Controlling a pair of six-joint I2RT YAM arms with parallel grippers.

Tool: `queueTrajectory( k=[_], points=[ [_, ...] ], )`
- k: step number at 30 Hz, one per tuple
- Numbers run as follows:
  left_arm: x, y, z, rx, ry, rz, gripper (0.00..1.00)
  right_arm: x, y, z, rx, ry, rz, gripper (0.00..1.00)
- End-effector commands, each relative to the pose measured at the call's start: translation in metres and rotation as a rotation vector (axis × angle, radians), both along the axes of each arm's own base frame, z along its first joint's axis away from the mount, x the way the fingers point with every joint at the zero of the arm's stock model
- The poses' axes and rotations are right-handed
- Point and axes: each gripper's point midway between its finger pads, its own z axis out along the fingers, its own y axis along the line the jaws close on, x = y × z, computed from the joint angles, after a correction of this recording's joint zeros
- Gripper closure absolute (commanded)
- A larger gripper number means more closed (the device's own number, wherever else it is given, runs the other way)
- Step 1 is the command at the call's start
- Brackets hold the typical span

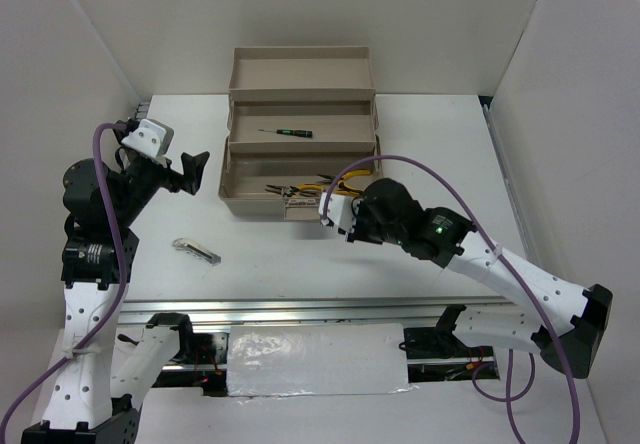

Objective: Sort the tools into containers

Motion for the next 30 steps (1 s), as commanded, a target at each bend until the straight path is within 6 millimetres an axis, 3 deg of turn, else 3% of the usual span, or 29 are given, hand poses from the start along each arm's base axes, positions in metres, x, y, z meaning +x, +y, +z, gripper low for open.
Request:
queueTrajectory(
  k=[1,2,3,4,5,6,7,8,9,10,11,12,13,14,15,16,17,20,22,23,24,26,30],
  points=[
    [0.0,-0.003,0.007,-0.042,-0.009,-0.014,0.01,0.056,0.001,0.082,0.007,-0.344,0.016,1.0],
    [0.006,-0.003,0.003,-0.048,0.01,-0.013,0.01,0.075,0.001,0.085,-0.024,-0.388,0.005,1.0],
    [0.008,-0.004,-0.001,-0.059,0.035,-0.013,0.01,0.107,-0.008,0.112,-0.03,-0.509,-0.037,1.0],
    [0.01,-0.004,-0.001,-0.067,0.044,-0.01,0.01,0.127,-0.006,0.105,-0.065,-0.526,-0.044,1.0],
    [0.015,-0.002,-0.005,-0.074,0.065,0.0,0.01,0.144,-0.01,0.112,-0.082,-0.566,-0.06,1.0],
    [0.016,0.0,-0.008,-0.08,0.079,0.016,0.01,0.17,-0.019,0.132,-0.094,-0.65,-0.092,1.0],
    [0.018,0.001,-0.011,-0.078,0.093,0.021,0.01,0.184,-0.022,0.137,-0.105,-0.676,-0.102,1.0],
    [0.017,0.0,-0.014,-0.077,0.099,0.02,0.01,0.205,-0.019,0.122,-0.141,-0.66,-0.101,1.0],
    [0.019,0.01,-0.016,-0.071,0.104,0.055,0.01,0.222,-0.018,0.14,-0.132,-0.715,-0.112,1.0],
    [0.02,0.013,-0.022,-0.074,0.126,0.07,0.01,0.245,-0.022,0.121,-0.171,-0.684,-0.124,1.0],
    [0.02,0.014,-0.026,-0.075,0.142,0.075,0.01,0.259,-0.023,0.135,-0.18,-0.716,-0.139,1.0],
    [0.021,0.017,-0.029,-0.078,0.159,0.089,0.01,0.272,-0.023,0.134,-0.192,-0.722,-0.152,1.0],
    [0.019,0.018,-0.037,-0.079,0.199,0.095,0.01,0.291,-0.025,0.11,-0.227,-0.685,-0.159,1.0],
    [0.02,0.021,-0.042,-0.086,0.221,0.109,0.01,0.302,-0.025,0.119,-0.226,-0.711,-0.165,1.0],
    [0.019,0.023,-0.046,-0.09,0.232,0.114,0.01,0.311,-0.022,0.117,-0.227,-0.718,-0.162,1.0],
    [0.018,0.024,-0.056,-0.091,0.254,0.12,0.01,0.323,-0.024,0.101,-0.244,-0.705,-0.159,1.0],
    [0.014,0.027,-0.056,-0.086,0.244,0.129,0.01,0.33,-0.022,0.105,-0.256,-0.73,-0.153,1.0],
    [0.007,0.033,-0.072,-0.029,0.269,0.143,0.01,0.345,-0.021,0.088,-0.302,-0.716,-0.149,0.94],
    [0.005,0.034,-0.081,0.069,0.294,0.111,0.01,0.346,-0.021,0.074,-0.321,-0.668,-0.136,0.77],
    [0.0,0.034,-0.095,0.105,0.355,0.089,0.01,0.344,-0.021,0.07,-0.325,-0.652,-0.128,0.68],
    [-0.003,0.031,-0.1,0.148,0.375,0.052,0.01,0.342,-0.022,0.067,-0.33,-0.638,-0.121,0.49],
    [-0.013,0.022,-0.125,0.264,0.437,-0.088,0.01,0.336,-0.022,0.056,-0.349,-0.612,-0.108,0.36],
    [-0.029,0.014,-0.161,0.407,0.521,-0.306,0.03,0.32,-0.016,0.06,-0.321,-0.593,-0.1,0.33]
  ],
)
